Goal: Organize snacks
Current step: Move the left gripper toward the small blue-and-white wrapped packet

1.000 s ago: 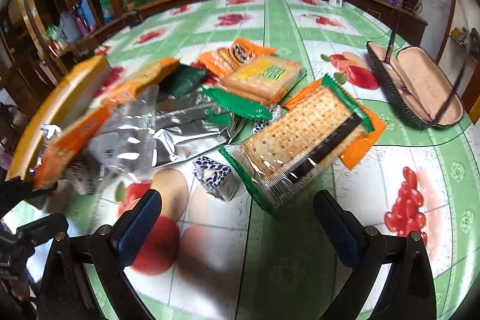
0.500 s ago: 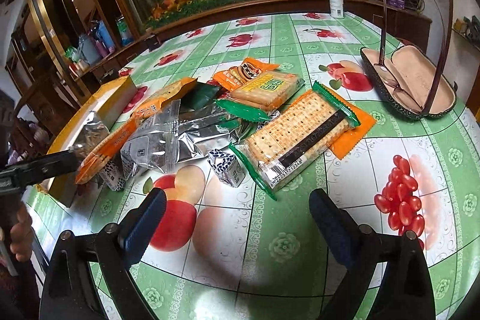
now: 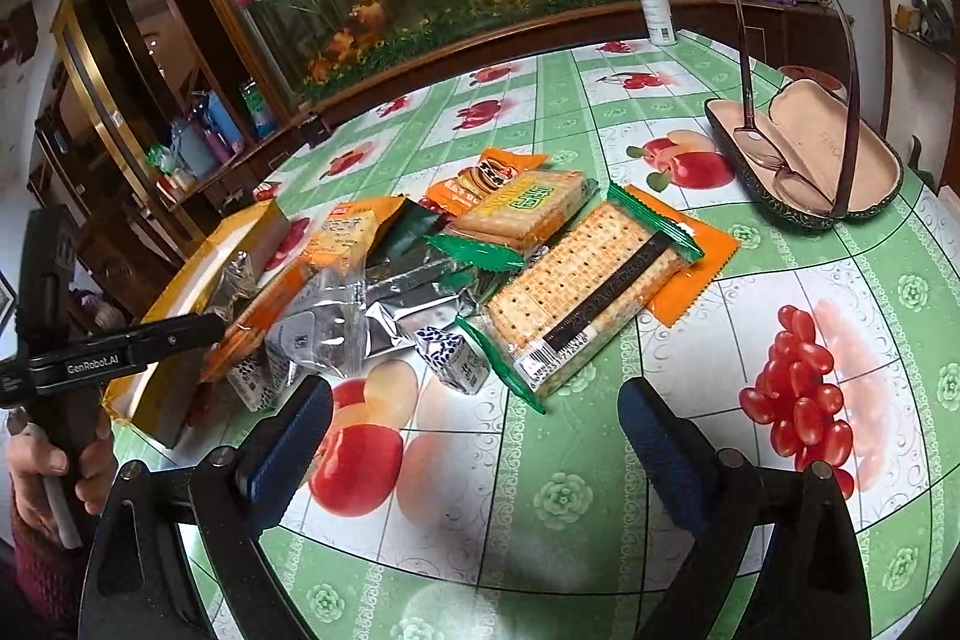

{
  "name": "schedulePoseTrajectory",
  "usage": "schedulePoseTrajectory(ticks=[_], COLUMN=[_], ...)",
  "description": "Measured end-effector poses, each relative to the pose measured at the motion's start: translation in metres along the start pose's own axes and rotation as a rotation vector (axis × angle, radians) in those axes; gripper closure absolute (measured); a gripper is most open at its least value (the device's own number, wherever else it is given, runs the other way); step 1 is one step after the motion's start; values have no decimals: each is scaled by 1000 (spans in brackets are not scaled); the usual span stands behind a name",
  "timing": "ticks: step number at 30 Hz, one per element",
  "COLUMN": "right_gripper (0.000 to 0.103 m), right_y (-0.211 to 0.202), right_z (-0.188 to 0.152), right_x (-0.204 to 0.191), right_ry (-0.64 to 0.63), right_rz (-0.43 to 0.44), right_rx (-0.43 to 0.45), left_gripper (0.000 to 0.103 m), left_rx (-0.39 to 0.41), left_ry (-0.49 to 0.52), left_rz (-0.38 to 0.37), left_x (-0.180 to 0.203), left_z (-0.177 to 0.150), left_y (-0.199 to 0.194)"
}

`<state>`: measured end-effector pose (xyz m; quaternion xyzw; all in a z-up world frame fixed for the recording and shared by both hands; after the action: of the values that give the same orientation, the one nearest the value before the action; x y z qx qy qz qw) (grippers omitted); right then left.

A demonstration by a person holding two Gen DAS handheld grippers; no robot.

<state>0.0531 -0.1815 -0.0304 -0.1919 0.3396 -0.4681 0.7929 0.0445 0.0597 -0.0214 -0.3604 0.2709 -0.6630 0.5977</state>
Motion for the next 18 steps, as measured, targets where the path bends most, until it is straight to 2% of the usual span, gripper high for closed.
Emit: schedulePoseTrajectory(ticks=[1, 2, 3, 4, 6, 8, 9, 10, 11, 12, 13, 14, 18], right_gripper=[5, 5, 5, 5, 5, 5, 5, 5, 5, 5, 5, 5, 5], right_y=[1, 1, 0, 0, 0, 0, 0, 0, 0, 0, 0, 1, 0], right_z=[0, -1, -1, -1, -2, -2, -2, -2, -3, -3, -3, -3, -3], right_x=[-1, -3, -4, -6, -8, -8, -7, -7, -6, -6, -6, -6, -6], right_ry=[-6, -15, -24, -32, -43, -44, -41, -36, -33, -31, -31, -32, -31], right_rz=[-1, -5, -9, -11, -6, -10, -10, -9, -10, -9, -8, -9, -9], right_rx=[-1, -1, 2, 3, 3, 5, 5, 4, 3, 3, 2, 1, 2], left_gripper=[34, 40, 50, 69, 75, 77, 74, 67, 53, 45, 30, 24, 24], left_rx=[1, 1, -1, -10, -24, -31, -36, -49, -57, -51, -41, -37, -59], left_ry=[-6, -5, -1, 1, 7, 6, 2, -6, -6, 3, 13, 30, 19], left_rz=[-3, -4, -2, 8, 34, 42, 59, 65, 53, 55, 71, 93, 68], left_x=[-3, -5, -7, -9, -13, -14, -16, -16, -13, -10, -8, -6, 2], left_z=[-1, -2, -3, -5, -6, -4, -4, -2, 0, 2, 4, 7, 8], left_y=[0, 0, 1, 4, 10, 14, 16, 19, 21, 22, 22, 24, 23])
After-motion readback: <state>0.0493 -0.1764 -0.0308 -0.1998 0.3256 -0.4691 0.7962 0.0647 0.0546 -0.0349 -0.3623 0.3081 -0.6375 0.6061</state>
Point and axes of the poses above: each gripper's, at about its wrist camera, not at the fingertips, and y roughly the way its jaws point, x to its right, z to its top, the point moved 9 cm from there along y, roughly the way its jaws point, and after that the axes turned 2 degrees about y, right-handed, at the moved point
